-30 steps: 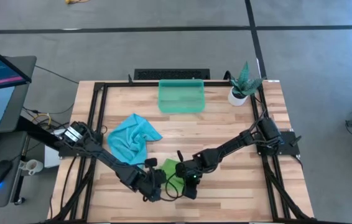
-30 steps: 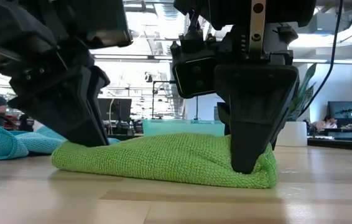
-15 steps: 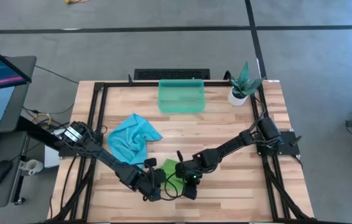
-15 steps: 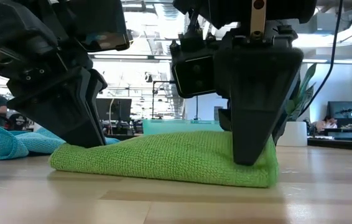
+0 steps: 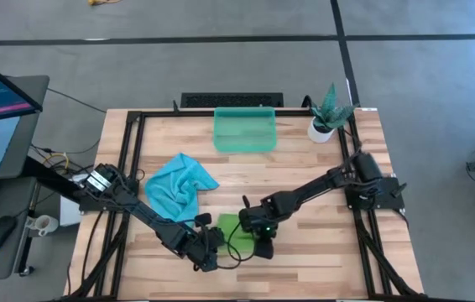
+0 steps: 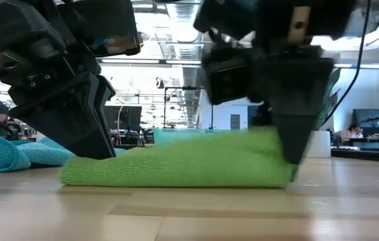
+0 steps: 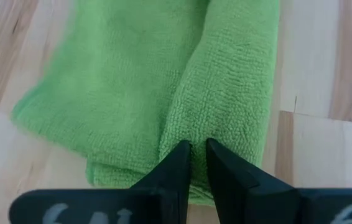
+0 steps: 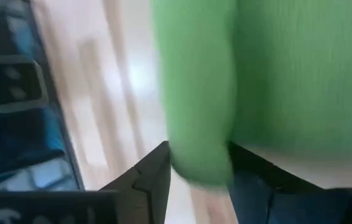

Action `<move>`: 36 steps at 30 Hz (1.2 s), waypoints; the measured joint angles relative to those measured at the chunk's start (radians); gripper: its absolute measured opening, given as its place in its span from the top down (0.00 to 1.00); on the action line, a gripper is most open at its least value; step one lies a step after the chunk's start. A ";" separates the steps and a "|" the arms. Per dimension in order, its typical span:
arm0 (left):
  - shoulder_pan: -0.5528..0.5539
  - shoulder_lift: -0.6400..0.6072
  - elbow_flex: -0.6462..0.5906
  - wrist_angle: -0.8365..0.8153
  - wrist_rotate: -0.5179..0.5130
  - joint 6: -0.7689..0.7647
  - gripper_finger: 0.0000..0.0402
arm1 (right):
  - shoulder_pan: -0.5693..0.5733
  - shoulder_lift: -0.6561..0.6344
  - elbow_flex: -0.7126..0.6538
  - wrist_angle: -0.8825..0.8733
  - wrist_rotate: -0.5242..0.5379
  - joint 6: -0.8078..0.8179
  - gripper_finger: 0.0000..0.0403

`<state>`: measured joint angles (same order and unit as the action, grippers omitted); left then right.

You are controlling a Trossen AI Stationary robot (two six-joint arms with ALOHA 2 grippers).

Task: Roll microfiber towels into tight, uniform cylinder then place into a basket
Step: Roll the green microfiber cloth

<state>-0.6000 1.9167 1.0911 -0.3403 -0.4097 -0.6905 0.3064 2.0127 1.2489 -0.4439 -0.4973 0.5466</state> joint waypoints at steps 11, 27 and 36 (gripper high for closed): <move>0.000 0.000 -0.001 -0.001 0.001 -0.064 0.89 | 0.100 -0.208 0.001 -0.110 0.304 -0.238 0.59; -0.001 0.001 -0.001 0.008 -0.016 -0.092 0.89 | 0.214 -0.155 -0.033 0.241 0.467 -0.330 0.59; 0.006 0.001 -0.001 0.016 -0.017 -0.093 0.89 | 0.199 -0.072 -0.031 0.282 0.521 -0.294 0.62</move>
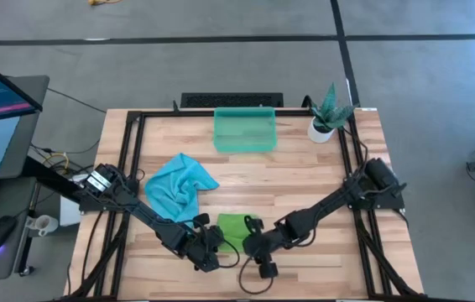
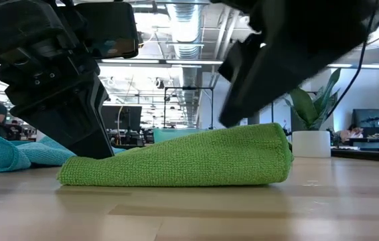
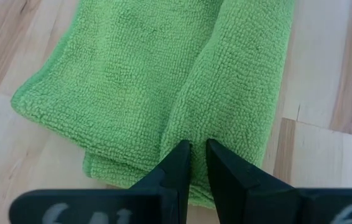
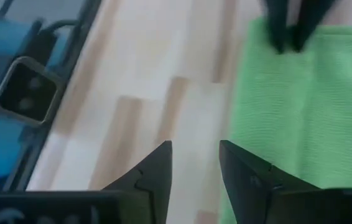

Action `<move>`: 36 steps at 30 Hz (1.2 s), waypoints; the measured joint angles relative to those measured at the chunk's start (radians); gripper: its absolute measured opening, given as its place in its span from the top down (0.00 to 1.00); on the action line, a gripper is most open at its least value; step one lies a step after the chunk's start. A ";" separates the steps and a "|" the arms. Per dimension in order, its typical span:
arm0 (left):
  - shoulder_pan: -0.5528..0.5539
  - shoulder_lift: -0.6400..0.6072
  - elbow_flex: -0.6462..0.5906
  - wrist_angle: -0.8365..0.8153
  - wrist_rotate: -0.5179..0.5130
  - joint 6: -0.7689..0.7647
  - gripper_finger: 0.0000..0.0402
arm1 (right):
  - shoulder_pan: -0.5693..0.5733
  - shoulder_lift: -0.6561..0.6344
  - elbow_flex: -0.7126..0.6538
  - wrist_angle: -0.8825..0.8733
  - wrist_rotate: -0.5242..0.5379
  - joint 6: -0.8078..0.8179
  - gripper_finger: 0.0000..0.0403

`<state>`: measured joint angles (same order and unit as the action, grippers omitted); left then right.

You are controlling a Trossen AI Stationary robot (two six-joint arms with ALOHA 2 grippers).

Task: Roll microfiber towels into tight, uniform cylinder then place into a basket
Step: Roll the green microfiber cloth

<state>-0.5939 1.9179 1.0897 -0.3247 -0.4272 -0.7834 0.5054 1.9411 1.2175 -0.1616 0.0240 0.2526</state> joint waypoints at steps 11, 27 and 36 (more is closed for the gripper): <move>0.003 0.000 0.000 0.001 0.003 -0.007 0.89 | -0.035 -0.005 0.001 -0.067 0.046 0.073 0.71; 0.003 0.000 0.000 0.001 -0.035 -0.042 0.89 | -0.054 -0.005 -0.059 -0.111 0.093 0.207 0.73; 0.003 0.000 0.000 0.001 -0.040 -0.042 0.89 | -0.059 -0.006 -0.088 -0.116 0.135 0.272 0.73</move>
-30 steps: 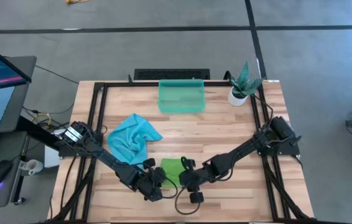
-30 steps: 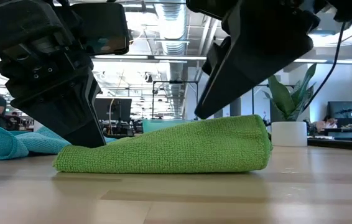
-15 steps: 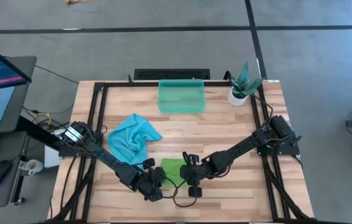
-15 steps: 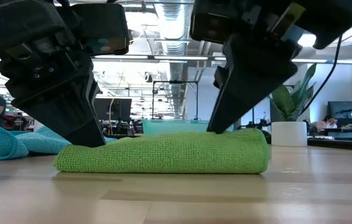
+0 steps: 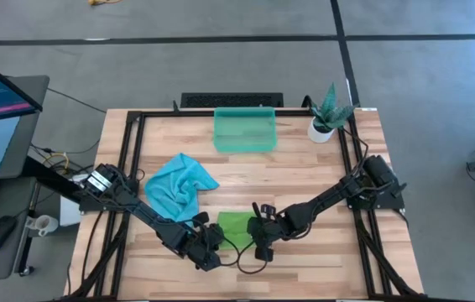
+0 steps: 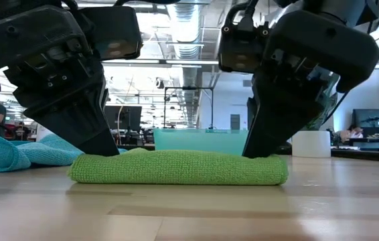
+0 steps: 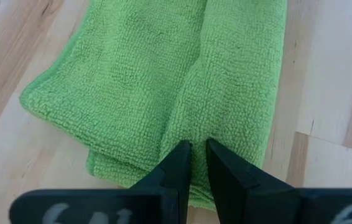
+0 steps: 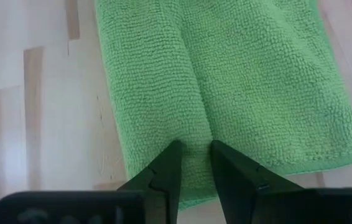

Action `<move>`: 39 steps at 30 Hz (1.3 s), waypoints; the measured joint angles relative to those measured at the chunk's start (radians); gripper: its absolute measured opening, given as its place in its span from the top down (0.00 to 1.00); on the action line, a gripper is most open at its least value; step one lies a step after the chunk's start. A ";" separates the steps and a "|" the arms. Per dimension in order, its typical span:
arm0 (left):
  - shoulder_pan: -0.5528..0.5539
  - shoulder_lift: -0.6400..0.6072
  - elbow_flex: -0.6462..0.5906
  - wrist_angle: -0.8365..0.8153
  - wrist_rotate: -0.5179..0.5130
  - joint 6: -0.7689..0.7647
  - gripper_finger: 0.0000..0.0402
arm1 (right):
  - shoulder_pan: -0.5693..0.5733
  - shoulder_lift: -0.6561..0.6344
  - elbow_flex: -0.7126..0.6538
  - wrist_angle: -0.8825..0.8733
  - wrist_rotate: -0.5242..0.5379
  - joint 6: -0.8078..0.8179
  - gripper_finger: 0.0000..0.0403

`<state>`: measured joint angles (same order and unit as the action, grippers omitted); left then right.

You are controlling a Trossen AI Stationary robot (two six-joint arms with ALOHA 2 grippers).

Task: Roll microfiber towels into tight, uniform cylinder then place into a basket
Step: Roll the green microfiber cloth

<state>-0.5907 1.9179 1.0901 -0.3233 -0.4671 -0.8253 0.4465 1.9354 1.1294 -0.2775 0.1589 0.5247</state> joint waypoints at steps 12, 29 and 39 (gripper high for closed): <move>0.001 0.000 0.000 -0.002 -0.018 0.027 0.80 | 0.000 0.000 -0.002 0.005 0.001 0.000 0.73; -0.027 -0.152 -0.001 0.013 -0.081 0.146 0.68 | 0.000 0.000 -0.003 0.015 0.000 0.000 0.73; -0.027 -0.078 0.001 0.312 -0.076 0.401 0.68 | 0.000 0.000 -0.003 0.017 0.000 -0.001 0.73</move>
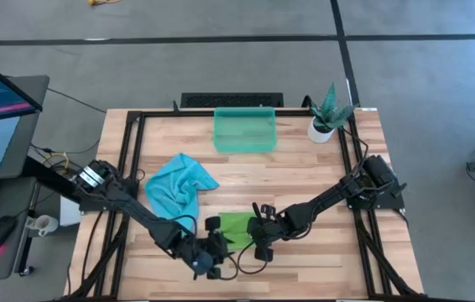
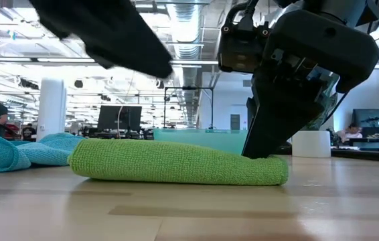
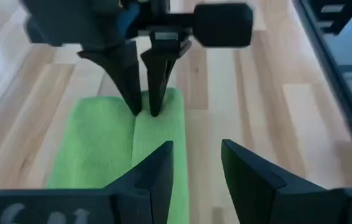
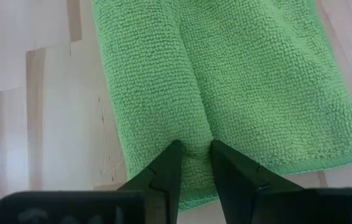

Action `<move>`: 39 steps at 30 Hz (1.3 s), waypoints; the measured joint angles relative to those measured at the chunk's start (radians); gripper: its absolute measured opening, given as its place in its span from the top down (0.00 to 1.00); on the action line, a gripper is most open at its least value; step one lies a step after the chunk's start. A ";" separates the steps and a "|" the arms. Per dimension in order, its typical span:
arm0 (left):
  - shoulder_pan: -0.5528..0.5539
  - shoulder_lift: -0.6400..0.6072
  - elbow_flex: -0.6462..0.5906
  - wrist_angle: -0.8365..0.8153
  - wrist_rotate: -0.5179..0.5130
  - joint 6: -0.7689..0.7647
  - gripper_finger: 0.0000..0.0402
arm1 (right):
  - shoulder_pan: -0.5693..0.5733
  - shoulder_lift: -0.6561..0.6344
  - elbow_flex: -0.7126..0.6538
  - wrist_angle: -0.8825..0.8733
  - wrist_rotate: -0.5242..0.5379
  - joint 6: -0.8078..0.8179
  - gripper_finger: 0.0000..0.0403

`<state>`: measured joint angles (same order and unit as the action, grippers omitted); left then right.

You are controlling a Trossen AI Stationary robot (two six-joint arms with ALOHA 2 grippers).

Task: Roll microfiber towels into tight, uniform cylinder then place into a basket
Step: Roll the green microfiber cloth

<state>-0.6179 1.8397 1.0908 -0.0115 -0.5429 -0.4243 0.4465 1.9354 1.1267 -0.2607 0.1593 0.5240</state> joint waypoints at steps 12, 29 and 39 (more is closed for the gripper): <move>0.065 0.094 0.000 -0.017 0.031 -0.055 0.68 | 0.000 0.000 0.000 0.000 0.000 0.000 0.73; 0.063 0.090 0.003 -0.269 0.082 -0.243 0.68 | 0.000 0.001 0.001 0.002 0.002 0.000 0.73; 0.062 0.090 0.001 -0.260 0.087 -0.249 0.68 | 0.000 0.001 0.001 0.001 0.002 0.000 0.73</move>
<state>-0.5556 1.9293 1.0920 -0.2718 -0.4561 -0.6729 0.4469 1.9362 1.1278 -0.2600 0.1612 0.5235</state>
